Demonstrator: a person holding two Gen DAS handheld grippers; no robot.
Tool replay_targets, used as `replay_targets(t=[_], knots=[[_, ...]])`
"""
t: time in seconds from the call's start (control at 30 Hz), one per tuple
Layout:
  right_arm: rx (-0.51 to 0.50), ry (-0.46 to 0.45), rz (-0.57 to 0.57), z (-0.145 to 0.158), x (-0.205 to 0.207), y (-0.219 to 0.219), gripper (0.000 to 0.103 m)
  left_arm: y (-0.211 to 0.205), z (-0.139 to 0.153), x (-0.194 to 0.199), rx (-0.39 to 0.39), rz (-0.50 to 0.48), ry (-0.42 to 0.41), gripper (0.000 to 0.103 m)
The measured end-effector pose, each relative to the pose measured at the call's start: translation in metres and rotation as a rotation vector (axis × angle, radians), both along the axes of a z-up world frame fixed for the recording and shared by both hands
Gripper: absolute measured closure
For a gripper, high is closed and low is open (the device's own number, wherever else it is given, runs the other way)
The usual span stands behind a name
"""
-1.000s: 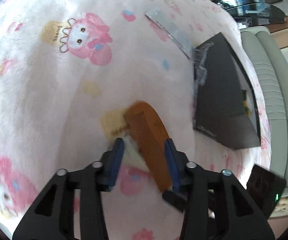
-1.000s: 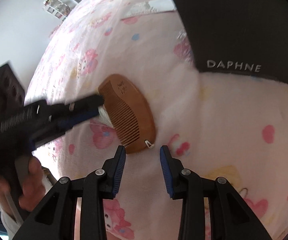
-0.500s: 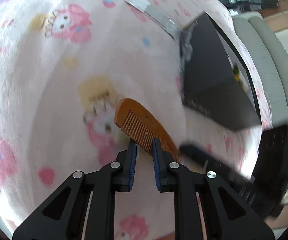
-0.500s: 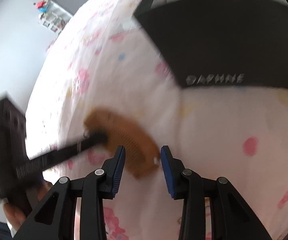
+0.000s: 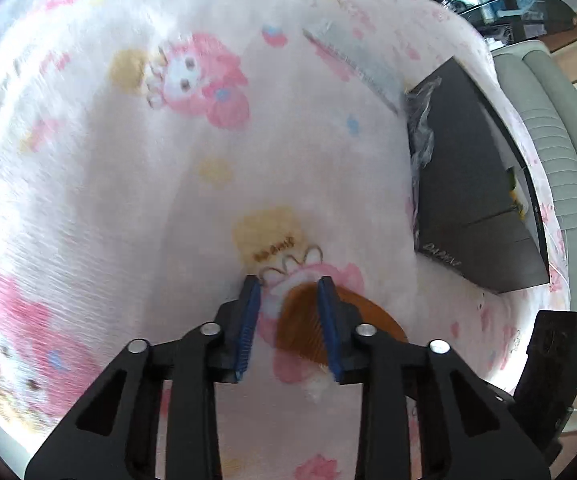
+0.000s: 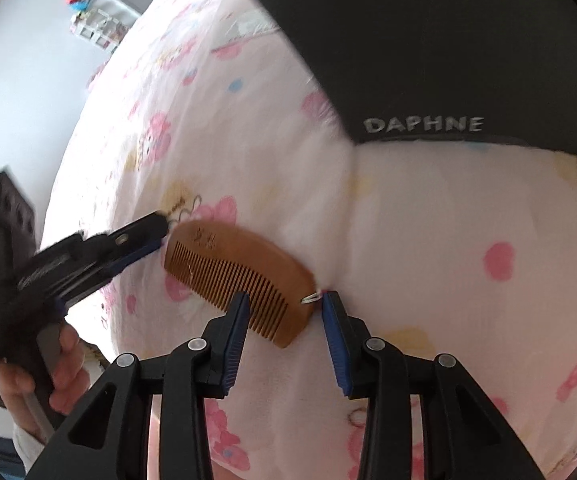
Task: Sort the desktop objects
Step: 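Lift the comb with the left tool and carry it toward the box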
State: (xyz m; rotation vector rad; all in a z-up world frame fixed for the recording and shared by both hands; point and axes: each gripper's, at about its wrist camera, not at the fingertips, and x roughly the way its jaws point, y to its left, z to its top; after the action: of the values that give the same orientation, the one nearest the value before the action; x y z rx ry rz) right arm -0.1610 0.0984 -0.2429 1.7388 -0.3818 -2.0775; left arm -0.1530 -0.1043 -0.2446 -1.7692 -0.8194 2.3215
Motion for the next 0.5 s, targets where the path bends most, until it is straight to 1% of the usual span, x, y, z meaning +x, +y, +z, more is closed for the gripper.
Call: replay_targets(t=[0.13, 0.23, 0.3, 0.33, 0.4, 0.47, 0.5], knots=[[-0.029, 0.018, -0.006, 0.001, 0.001, 0.006, 0.067, 0.015, 0.004, 0.011, -0.021, -0.058, 0.008, 0.078], [-0.038, 0.067, -0.028, 0.012, 0.000, 0.018, 0.067, 0.012, 0.006, 0.023, 0.074, -0.068, -0.017, 0.079], [-0.060, 0.090, -0.046, 0.020, -0.001, 0.026, 0.067, 0.013, 0.008, 0.030, 0.079, -0.074, -0.021, 0.079], [-0.068, 0.093, -0.052, 0.023, -0.001, 0.029, 0.067, 0.012, 0.007, 0.032, 0.070, -0.071, -0.021, 0.079], [-0.051, 0.089, -0.055, 0.022, -0.001, 0.033, 0.067, 0.009, 0.004, 0.030, 0.071, -0.049, -0.028, 0.079], [-0.021, 0.069, -0.057, 0.014, -0.002, 0.033, 0.067, 0.007, 0.001, 0.029, 0.072, -0.030, -0.034, 0.078], [-0.009, 0.053, -0.057, 0.009, -0.003, 0.032, 0.067, 0.007, 0.000, 0.028, 0.073, -0.029, -0.033, 0.076]])
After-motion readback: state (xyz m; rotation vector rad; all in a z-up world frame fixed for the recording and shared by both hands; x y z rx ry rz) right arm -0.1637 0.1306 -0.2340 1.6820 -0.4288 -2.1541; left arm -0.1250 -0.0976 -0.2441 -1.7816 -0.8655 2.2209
